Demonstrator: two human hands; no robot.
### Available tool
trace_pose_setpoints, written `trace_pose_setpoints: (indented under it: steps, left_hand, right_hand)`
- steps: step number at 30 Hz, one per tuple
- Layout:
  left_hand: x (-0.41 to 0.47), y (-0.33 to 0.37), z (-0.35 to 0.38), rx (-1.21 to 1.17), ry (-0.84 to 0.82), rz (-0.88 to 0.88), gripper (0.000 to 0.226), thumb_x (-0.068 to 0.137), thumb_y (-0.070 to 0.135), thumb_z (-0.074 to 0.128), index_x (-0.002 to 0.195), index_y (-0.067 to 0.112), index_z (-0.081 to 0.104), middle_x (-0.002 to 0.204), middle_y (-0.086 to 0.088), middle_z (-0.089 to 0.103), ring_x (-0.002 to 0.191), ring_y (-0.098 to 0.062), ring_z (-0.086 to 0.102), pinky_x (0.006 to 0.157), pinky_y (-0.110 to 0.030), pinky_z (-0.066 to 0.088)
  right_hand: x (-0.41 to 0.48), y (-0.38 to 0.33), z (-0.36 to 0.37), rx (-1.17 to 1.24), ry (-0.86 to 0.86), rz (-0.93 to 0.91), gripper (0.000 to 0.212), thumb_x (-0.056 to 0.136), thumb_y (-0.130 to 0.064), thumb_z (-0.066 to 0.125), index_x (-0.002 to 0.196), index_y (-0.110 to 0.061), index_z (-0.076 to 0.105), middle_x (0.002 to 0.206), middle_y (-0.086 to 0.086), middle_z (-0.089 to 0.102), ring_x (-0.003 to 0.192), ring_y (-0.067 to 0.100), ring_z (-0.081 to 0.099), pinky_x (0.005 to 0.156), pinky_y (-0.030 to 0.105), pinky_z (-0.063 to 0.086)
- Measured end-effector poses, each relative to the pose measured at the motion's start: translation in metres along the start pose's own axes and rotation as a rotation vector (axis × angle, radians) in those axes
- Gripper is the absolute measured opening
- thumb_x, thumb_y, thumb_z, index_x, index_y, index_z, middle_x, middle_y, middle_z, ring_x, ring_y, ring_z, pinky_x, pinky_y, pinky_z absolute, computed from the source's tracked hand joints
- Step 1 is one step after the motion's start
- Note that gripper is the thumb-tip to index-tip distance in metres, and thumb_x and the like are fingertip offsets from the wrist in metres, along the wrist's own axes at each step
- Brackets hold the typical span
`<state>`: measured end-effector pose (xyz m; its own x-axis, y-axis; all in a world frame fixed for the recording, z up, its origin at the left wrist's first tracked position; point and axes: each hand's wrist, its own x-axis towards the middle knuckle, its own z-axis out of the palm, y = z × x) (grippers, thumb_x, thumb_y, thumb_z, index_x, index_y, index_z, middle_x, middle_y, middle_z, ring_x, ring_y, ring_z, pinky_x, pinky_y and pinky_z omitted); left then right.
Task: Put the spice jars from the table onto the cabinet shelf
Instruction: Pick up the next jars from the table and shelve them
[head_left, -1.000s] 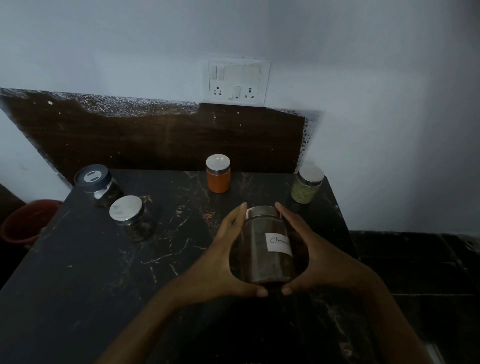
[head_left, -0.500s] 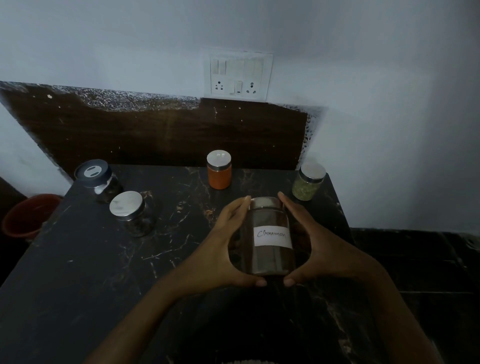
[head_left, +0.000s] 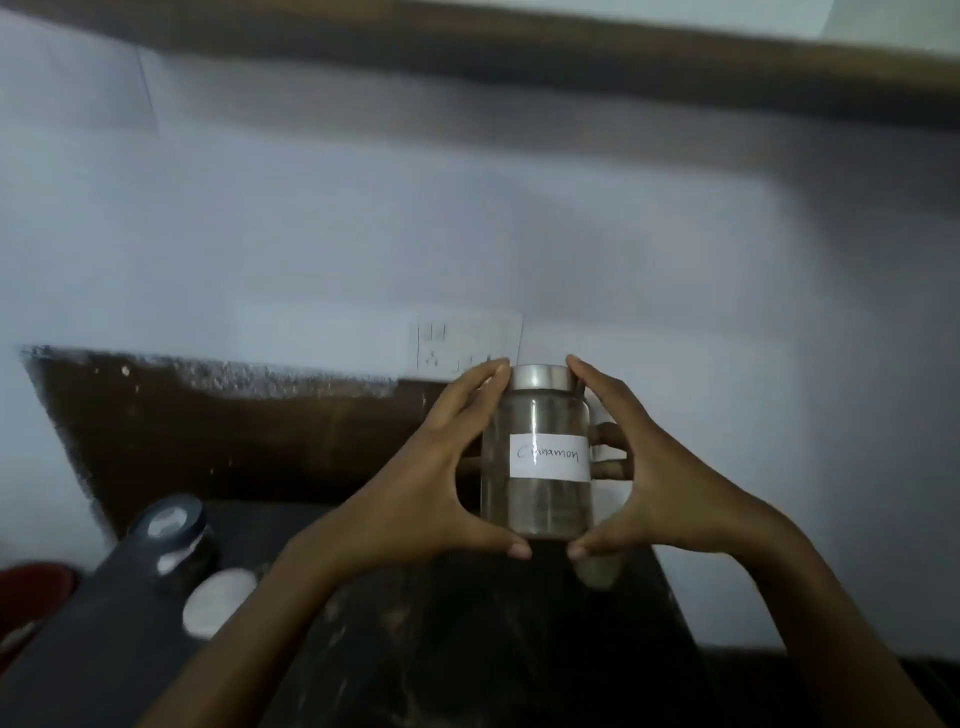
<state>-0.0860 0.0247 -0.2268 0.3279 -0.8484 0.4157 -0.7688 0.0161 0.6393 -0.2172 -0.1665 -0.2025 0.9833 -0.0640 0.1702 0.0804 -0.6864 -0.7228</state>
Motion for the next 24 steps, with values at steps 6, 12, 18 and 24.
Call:
trace_pose_setpoints:
  steps: [6,12,18,24]
  left_hand:
    - [0.075,0.042,-0.074,0.261,0.186,0.281,0.125,0.060,0.039,0.086,0.150,0.034,-0.001,0.154,0.024,-0.002,0.140,0.008,0.007,0.104,-0.013,0.037]
    - [0.127,0.077,-0.144,0.531,0.318,0.449,0.127,0.060,0.037,0.086,0.151,0.028,-0.003,0.155,0.023,-0.009,0.143,0.002,0.007,0.105,-0.030,0.042]
    - [0.172,0.083,-0.197,0.639,0.522,0.493,0.117,0.066,0.031,0.084,0.151,0.022,0.003,0.159,0.009,0.004,0.143,0.001,0.008,0.109,-0.020,0.027]
    - [0.198,0.025,-0.219,0.901,0.751,0.122,0.096,0.086,0.050,0.056,0.149,0.012,-0.005,0.158,-0.007,-0.013,0.145,-0.027,-0.014,0.119,-0.046,0.004]
  right_hand:
    - [0.054,-0.061,-0.079,-0.229,0.153,-0.279,0.134,0.048,-0.031,0.091,0.133,-0.064,-0.007,0.134,-0.045,0.004,0.122,-0.018,0.031,0.085,0.001,0.042]
    - [0.099,-0.113,-0.135,-0.400,0.341,-0.509,0.135,0.049,-0.023,0.092,0.142,-0.049,-0.002,0.137,-0.032,0.009,0.119,-0.020,0.030,0.080,0.000,0.042]
    - [0.156,-0.153,-0.175,-0.483,0.497,-0.643,0.133,0.049,-0.016,0.091,0.142,-0.041,0.000,0.132,-0.025,0.009,0.119,0.000,0.033,0.080,-0.001,0.041]
    - [0.209,-0.174,-0.186,-0.430,0.580,-0.642,0.135,0.048,-0.012,0.091,0.145,-0.034,0.000,0.141,-0.015,0.006,0.115,0.014,0.040,0.086,0.028,0.050]
